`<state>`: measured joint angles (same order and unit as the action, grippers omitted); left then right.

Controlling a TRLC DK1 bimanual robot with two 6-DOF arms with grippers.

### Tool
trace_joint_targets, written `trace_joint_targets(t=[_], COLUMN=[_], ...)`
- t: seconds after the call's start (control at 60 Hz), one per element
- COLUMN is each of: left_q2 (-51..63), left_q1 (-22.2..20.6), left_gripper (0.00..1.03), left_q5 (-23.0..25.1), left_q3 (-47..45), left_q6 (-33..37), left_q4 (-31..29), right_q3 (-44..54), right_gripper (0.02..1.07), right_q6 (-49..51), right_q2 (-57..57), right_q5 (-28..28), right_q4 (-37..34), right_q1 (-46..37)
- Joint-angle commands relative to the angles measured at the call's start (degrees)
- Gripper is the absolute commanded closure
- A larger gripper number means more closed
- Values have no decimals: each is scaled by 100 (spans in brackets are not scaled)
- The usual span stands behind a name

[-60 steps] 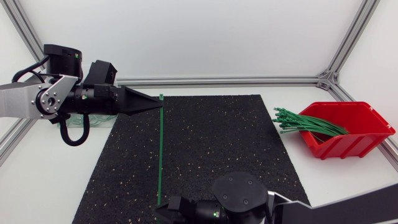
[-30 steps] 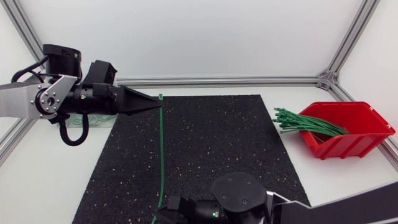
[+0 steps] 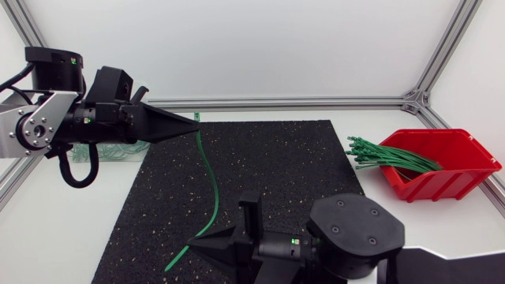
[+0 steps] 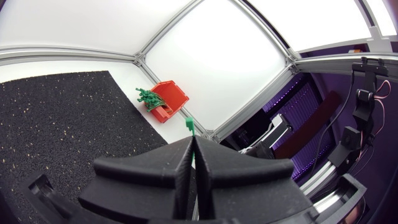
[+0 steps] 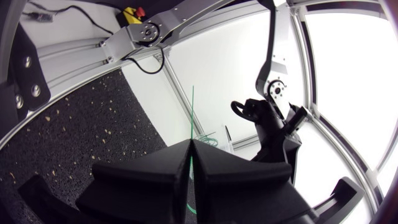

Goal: Take a green cable tie from the red box, thread the tail through the head to close it, then place it in the transparent bin on the left.

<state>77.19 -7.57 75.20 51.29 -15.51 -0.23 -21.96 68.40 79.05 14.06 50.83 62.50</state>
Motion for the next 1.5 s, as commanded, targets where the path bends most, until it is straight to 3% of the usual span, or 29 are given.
trace_joint_targets(t=[0.0, 0.2, 0.267, 0.333, 0.483, 0.667, 1.0, 1.1, 1.267, 1.483], left_q2=[-239, -608, -679, -723, -855, -1074, -1039, -1022, -1022, -1153], left_q1=[-16, -157, -192, -262, -499, -675, -842, -851, -921, -1000], left_gripper=[100, 100, 100, 100, 100, 100, 100, 100, 100, 100], left_q5=[109, 100, 100, 83, -243, -691, -990, -998, -1016, -1183], left_q3=[-260, -514, -576, -629, -761, -980, -1138, -1165, -1182, -1262], left_q6=[-163, -242, -251, -251, -207, -189, -189, -189, -189, -154], left_q4=[-30, 5, 5, 23, 102, 383, 849, 928, 981, 1051], right_q3=[60, 156, -2, -318, -441, -872, -1970, -2102, -2366, -2744], right_gripper=[101, 101, 101, 101, 101, 101, 101, 101, 101, 101], right_q6=[-626, -1136, -1813, -2287, -2867, -3922, -6199, -7200, -8774, -9951], right_q2=[-214, -487, -627, -759, -891, -1234, -1357, -1418, -1278, -1102], right_q5=[-106, -273, -141, -343, -281, 123, 1415, 1485, 2672, 3436], right_q4=[-29, -152, -715, -1743, -1928, -2886, -4749, -4916, -4942, -5021], right_q1=[8, 17, -19, -19, -27, -142, -915, -1091, -1653, -1961])
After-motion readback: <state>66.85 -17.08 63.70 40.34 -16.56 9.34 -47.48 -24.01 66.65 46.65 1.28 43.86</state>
